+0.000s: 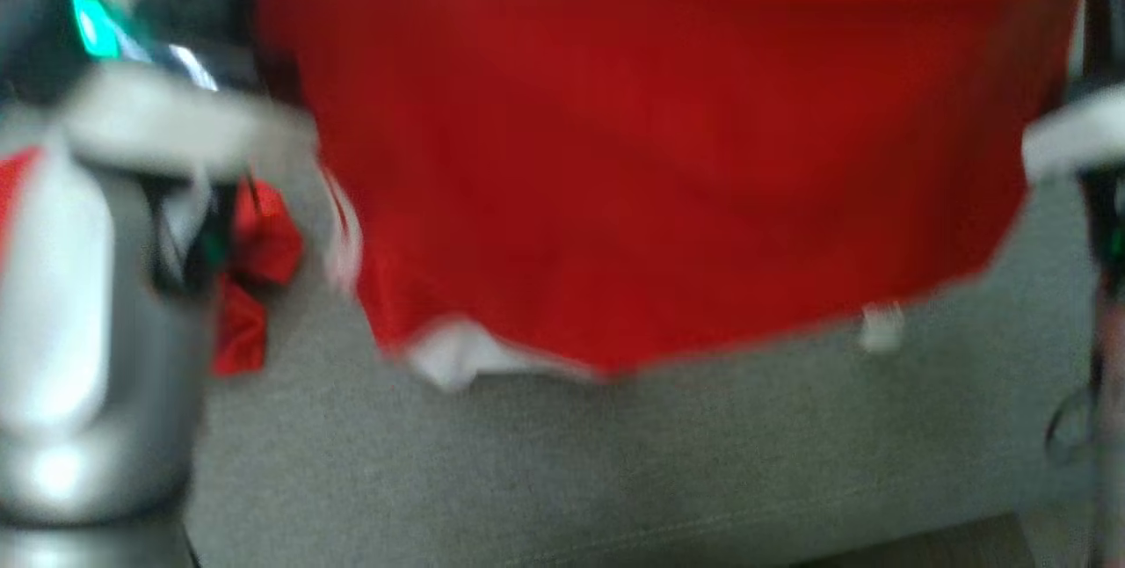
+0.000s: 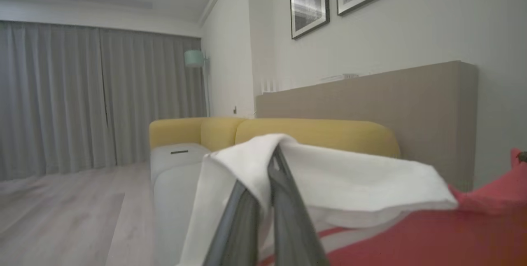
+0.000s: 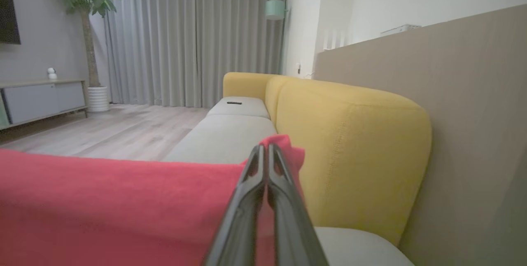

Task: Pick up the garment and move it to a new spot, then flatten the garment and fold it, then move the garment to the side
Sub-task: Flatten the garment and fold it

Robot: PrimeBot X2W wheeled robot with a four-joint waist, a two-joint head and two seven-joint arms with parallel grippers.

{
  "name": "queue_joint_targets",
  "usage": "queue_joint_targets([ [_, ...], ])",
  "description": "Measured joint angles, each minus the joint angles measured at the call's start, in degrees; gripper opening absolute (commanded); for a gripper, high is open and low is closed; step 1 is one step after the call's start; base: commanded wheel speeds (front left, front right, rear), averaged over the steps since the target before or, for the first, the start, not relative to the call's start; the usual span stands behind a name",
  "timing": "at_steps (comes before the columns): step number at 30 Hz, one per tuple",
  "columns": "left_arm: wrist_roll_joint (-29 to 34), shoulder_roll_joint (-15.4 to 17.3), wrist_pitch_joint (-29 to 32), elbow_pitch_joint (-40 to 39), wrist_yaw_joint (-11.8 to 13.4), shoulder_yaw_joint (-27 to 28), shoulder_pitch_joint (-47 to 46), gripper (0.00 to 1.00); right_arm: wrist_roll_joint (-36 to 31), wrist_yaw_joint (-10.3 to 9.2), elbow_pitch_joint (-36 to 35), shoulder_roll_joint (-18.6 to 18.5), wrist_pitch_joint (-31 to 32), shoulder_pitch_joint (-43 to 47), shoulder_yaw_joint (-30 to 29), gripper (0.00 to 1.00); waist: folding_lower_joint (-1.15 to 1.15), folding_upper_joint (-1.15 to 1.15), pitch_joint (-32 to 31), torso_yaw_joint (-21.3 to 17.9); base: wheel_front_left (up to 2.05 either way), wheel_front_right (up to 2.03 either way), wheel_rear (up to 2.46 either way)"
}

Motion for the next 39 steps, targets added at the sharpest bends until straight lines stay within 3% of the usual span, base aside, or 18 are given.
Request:
queue_joint_targets([
  [6,0.4,4.1,-0.2,17.3,-1.0,-3.0,-23.6,0.00,0.9,0.01,18.2,-3.3,-2.8,-22.9,4.8,0.00,0.02,0.00,7.7,-0.3,0.00,0.00,0.00],
  [11,1.2,4.6,-6.8,31.6,-1.0,-3.4,-40.7,0.00,-2.8,0.01,32.9,-3.7,-13.0,-41.3,5.8,0.00,0.03,-0.01,12.5,-0.6,0.00,0.00,0.00],
  [17,1.7,3.4,-12.1,40.2,-1.4,-3.8,-49.6,0.00,-6.5,0.01,44.2,-3.7,-23.9,-49.8,4.0,0.00,-0.02,0.00,12.7,-0.3,0.00,0.00,0.00],
  [21,1.2,1.9,-12.6,42.1,-1.4,-5.9,-47.3,0.00,-6.5,0.01,48.5,-3.7,-25.1,-47.9,3.5,0.00,-0.02,0.00,11.8,0.2,0.00,0.00,0.00],
  [25,-0.5,1.3,-12.6,40.2,-1.4,-8.4,-38.3,0.00,-5.2,0.01,51.1,-3.6,-25.4,-40.7,5.0,0.00,-0.02,0.00,11.2,0.8,0.00,0.00,0.00],
  [34,-2.8,1.3,-12.6,33.5,-1.4,-13.4,-14.1,0.00,5.4,0.01,55.1,-5.2,-24.1,-24.4,15.0,0.00,-0.01,0.00,8.1,2.5,0.00,0.00,0.00],
  [39,-3.4,4.0,-12.6,30.9,-1.4,-17.0,-3.5,0.00,11.0,0.01,54.3,-8.5,-20.7,-18.1,20.8,0.00,-0.02,0.00,5.5,3.1,0.00,0.00,0.00],
])
